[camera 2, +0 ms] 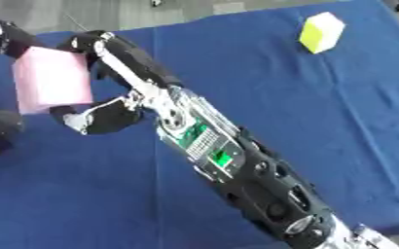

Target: Pick up the objects with one hand, pass them to the other hand, and then place them into the box on the other side of the table.

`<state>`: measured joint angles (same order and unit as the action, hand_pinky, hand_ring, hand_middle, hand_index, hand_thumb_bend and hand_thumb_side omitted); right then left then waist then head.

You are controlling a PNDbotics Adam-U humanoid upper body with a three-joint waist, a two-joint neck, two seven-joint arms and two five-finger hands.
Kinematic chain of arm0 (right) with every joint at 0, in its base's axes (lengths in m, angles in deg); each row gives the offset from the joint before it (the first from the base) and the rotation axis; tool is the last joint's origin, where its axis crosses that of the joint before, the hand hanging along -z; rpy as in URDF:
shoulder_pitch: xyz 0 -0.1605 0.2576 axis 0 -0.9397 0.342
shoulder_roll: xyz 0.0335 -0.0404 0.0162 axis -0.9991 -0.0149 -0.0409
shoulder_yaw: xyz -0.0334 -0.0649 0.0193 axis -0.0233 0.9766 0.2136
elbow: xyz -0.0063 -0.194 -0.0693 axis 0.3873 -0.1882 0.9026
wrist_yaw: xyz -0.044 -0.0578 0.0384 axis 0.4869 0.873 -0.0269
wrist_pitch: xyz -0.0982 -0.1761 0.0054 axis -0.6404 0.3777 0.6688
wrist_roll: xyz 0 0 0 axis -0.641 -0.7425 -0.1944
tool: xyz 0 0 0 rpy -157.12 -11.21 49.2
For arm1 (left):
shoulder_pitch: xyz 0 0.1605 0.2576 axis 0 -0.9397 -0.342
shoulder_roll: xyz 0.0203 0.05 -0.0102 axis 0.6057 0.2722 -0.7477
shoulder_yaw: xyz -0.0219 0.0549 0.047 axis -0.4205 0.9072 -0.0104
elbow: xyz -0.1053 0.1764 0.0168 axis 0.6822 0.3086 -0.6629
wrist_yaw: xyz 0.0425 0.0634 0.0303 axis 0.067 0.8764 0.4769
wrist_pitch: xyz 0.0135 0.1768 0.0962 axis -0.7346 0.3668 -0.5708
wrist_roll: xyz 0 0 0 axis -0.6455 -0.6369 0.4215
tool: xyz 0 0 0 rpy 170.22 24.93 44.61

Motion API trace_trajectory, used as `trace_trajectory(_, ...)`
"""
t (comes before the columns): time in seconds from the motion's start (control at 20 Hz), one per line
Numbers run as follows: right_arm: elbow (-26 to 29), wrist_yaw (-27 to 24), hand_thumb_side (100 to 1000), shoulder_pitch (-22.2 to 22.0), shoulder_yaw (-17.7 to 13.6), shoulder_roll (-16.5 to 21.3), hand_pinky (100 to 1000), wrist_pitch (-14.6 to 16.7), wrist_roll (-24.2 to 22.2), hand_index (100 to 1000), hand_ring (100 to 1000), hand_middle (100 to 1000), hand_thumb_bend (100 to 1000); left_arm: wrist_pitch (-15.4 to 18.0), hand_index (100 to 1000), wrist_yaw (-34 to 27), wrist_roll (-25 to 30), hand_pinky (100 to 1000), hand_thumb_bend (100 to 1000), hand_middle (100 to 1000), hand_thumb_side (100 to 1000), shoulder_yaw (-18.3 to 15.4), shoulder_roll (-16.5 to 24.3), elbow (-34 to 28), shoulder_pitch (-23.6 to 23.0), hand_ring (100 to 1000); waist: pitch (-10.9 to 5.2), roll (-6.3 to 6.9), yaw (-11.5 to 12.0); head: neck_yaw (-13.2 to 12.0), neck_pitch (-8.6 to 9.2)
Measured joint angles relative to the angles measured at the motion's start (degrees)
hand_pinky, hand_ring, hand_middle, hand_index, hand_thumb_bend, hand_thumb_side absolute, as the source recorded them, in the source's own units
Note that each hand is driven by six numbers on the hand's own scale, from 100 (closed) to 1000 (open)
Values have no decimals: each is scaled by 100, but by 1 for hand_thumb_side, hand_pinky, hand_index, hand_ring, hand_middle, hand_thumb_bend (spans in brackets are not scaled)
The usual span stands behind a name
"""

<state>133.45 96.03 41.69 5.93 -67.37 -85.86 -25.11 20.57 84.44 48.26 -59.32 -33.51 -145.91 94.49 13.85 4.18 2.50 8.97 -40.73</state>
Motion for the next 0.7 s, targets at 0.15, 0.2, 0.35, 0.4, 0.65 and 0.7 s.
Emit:
trace_trajectory(0.15, -66, 61, 100, -12, 23, -2, 602, -6, -15, 584, 663, 532, 100, 5, 801, -25, -51, 742, 769, 646, 471, -3, 28, -78, -6, 652, 0, 0, -1, 4, 8)
trace_trajectory(0.2, -97, 84, 100, -26, 30, -1, 602, -10, -19, 584, 663, 532, 100, 17, 800, -39, -65, 741, 769, 643, 470, -3, 28, -118, -6, 650, 0, 0, -1, 5, 9)
trace_trajectory(0.35, -135, 124, 100, -36, 31, -1, 602, -14, -24, 585, 663, 532, 100, 26, 797, -45, -125, 737, 761, 641, 470, -9, 28, -201, -6, 647, 5, 0, -1, 5, 9)
trace_trajectory(0.4, -139, 132, 100, -36, 32, -1, 602, -15, -28, 585, 663, 532, 100, 27, 797, -38, -150, 737, 761, 641, 470, -13, 29, -229, -6, 647, 5, 0, -1, 5, 9)
trace_trajectory(0.65, -168, 133, 100, -39, 34, -1, 605, -34, -31, 584, 661, 530, 100, -45, 793, 83, -281, 728, 698, 633, 489, -15, 30, -289, -6, 639, 6, 0, -2, 5, 9)
trace_trajectory(0.7, -168, 133, 100, -39, 37, -1, 603, -41, -28, 583, 659, 529, 100, -78, 794, 109, -314, 729, 694, 636, 495, -3, 31, -289, -5, 641, 6, 0, -2, 5, 9)
